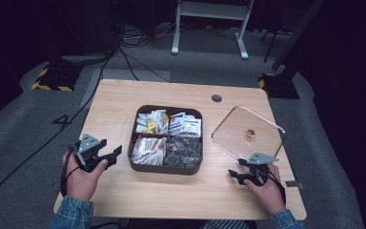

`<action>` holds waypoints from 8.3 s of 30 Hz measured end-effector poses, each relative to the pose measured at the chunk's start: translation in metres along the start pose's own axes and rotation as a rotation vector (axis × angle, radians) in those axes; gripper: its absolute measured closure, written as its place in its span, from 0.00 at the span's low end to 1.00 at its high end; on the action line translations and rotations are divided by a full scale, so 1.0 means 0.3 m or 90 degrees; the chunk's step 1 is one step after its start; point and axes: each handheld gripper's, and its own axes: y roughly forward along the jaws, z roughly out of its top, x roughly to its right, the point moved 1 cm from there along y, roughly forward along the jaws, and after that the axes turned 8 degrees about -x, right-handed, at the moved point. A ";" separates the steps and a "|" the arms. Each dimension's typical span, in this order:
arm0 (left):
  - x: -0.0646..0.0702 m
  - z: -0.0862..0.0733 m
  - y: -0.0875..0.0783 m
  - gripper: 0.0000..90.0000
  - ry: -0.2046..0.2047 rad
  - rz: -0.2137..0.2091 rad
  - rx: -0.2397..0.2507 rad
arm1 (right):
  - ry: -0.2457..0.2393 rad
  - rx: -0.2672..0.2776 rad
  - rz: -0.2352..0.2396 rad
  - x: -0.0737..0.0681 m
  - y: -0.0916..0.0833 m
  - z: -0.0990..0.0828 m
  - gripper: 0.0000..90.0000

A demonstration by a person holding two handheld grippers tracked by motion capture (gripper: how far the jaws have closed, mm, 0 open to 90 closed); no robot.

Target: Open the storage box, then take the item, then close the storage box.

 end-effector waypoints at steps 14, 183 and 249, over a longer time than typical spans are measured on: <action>0.096 0.066 0.050 0.48 0.010 -0.018 0.017 | 0.000 0.001 0.001 0.000 0.000 0.000 0.38; -0.157 -0.037 0.133 0.99 -0.060 0.096 -0.133 | -0.013 0.004 0.010 -0.012 0.023 0.027 0.45; 0.093 -0.178 0.138 0.44 0.083 -0.009 -0.160 | -0.017 0.002 0.017 -0.013 0.024 0.029 0.42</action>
